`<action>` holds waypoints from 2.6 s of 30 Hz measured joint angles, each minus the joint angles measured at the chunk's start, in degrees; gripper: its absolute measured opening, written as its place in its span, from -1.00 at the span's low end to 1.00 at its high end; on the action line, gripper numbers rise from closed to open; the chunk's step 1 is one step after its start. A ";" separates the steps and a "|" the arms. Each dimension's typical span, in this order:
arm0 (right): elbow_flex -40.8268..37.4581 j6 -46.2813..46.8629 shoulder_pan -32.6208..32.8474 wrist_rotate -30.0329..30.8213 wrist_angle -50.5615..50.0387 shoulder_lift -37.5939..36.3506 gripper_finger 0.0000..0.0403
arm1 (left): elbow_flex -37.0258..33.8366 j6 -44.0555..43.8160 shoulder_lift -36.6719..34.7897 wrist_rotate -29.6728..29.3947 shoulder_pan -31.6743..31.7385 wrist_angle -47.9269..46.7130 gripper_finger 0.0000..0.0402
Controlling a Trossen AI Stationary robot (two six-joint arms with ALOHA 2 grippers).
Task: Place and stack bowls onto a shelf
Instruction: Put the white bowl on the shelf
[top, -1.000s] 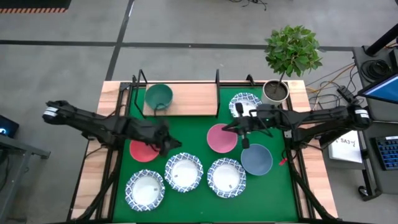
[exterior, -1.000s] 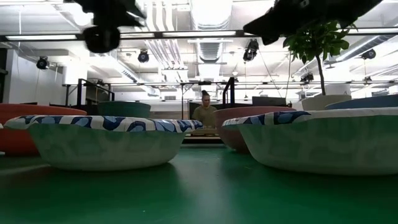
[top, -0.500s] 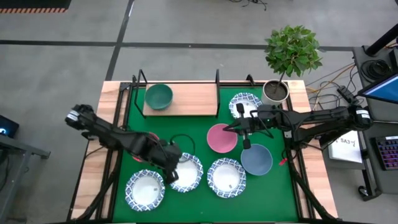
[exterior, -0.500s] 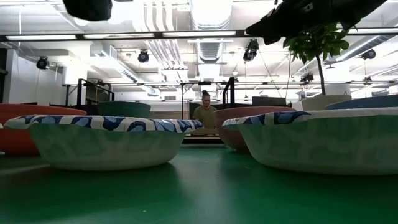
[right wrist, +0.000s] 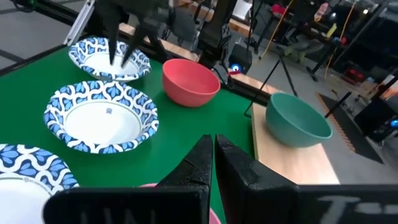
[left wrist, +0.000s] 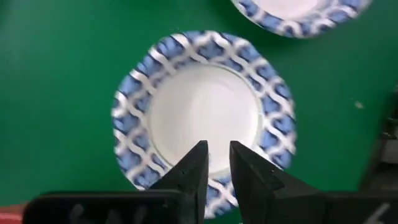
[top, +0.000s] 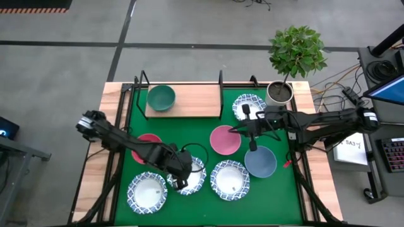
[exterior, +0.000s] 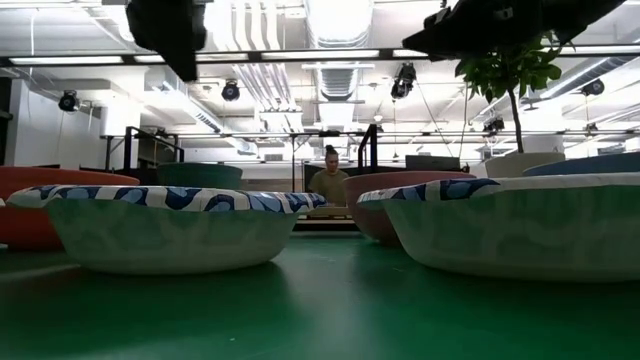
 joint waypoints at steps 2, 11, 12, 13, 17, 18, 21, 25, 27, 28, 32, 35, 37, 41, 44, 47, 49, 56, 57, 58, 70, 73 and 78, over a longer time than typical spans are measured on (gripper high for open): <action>0.00 -0.33 0.00 0.00 -0.80 -1.10 -0.96 | -0.24 1.48 0.23 -1.64 1.15 -0.20 -0.68; 0.00 -0.33 0.00 0.09 -5.61 -6.34 -0.96 | -6.25 10.76 0.37 -6.08 6.64 0.99 -0.31; -0.02 -0.31 0.00 0.13 -6.13 -6.73 -0.96 | -7.57 11.57 0.37 -6.06 7.17 1.98 -0.28; -0.02 -0.33 0.00 0.15 -6.28 -7.07 -0.96 | -8.98 12.20 0.37 -6.03 7.65 3.59 -0.26; -0.02 -0.32 0.00 0.17 -6.62 -7.56 -0.96 | -13.90 14.54 0.37 -2.63 9.43 9.72 -0.24; -0.02 -0.31 0.00 0.17 -6.67 -7.56 -0.96 | -15.03 14.67 0.37 -1.33 9.77 11.68 -0.24; -0.02 -0.31 0.00 0.20 -6.84 -7.54 -0.96 | -18.09 14.67 0.37 1.18 10.22 16.26 -0.26; -0.02 -0.31 0.00 0.20 -6.90 -7.32 -0.96 | -21.48 13.84 0.35 1.55 10.17 20.35 -0.27; -0.02 -0.31 0.00 0.20 -6.96 -7.21 -0.96 | -22.32 13.25 0.35 1.57 10.17 20.71 -0.28; -0.02 -0.31 0.00 0.20 -6.84 -7.15 -0.96 | -22.41 13.06 0.35 1.57 10.17 20.94 -0.28; -0.02 -0.28 0.00 0.24 -6.86 -7.10 -0.96 | -22.50 12.43 0.35 1.51 10.17 21.18 -0.34; -0.02 -0.26 0.00 0.63 -6.86 -7.13 -0.96 | -22.53 11.89 0.35 0.53 10.17 21.58 -0.47; -0.02 -0.26 0.00 0.64 -6.86 -7.13 -0.96 | -22.71 11.81 0.35 0.05 10.17 21.54 -0.58; -0.02 0.05 0.00 0.65 -6.88 -7.13 -0.96 | -22.71 11.29 0.35 0.04 10.17 21.64 -0.88; -0.02 0.15 0.00 0.66 -6.89 -7.13 -0.96 | -22.49 10.27 0.19 0.08 10.16 21.77 -0.96; -0.02 0.15 0.00 0.66 -6.88 -7.13 -0.96 | -21.78 10.20 -0.64 0.44 9.98 21.26 -0.98; -0.02 0.41 0.00 0.66 -6.89 -7.13 -0.96 | -21.00 10.21 -2.05 0.41 9.98 21.18 -0.99; -0.02 0.61 0.00 0.66 -6.88 -7.13 -0.96 | -16.95 7.79 -9.98 -9.17 12.74 20.07 -1.00; -0.02 0.63 0.00 0.66 -6.87 -7.13 -0.96 | -16.36 6.79 -11.21 -11.35 13.66 18.83 -1.00; -0.02 0.62 -0.01 0.66 -6.86 -7.13 -0.96 | -15.78 6.33 -12.39 -13.35 14.54 17.84 -1.00; -0.02 0.71 -0.07 0.68 -6.82 -7.13 -0.96 | -11.89 18.78 -17.23 -19.40 33.33 19.37 -1.00; -0.02 0.75 -0.09 0.70 -6.82 -7.13 -0.96 | -11.87 22.23 -15.81 -19.04 38.65 19.98 -1.00; -0.04 0.79 -0.13 0.70 -6.87 -7.13 -0.96 | -11.87 25.16 -14.25 -14.58 43.94 23.67 -1.00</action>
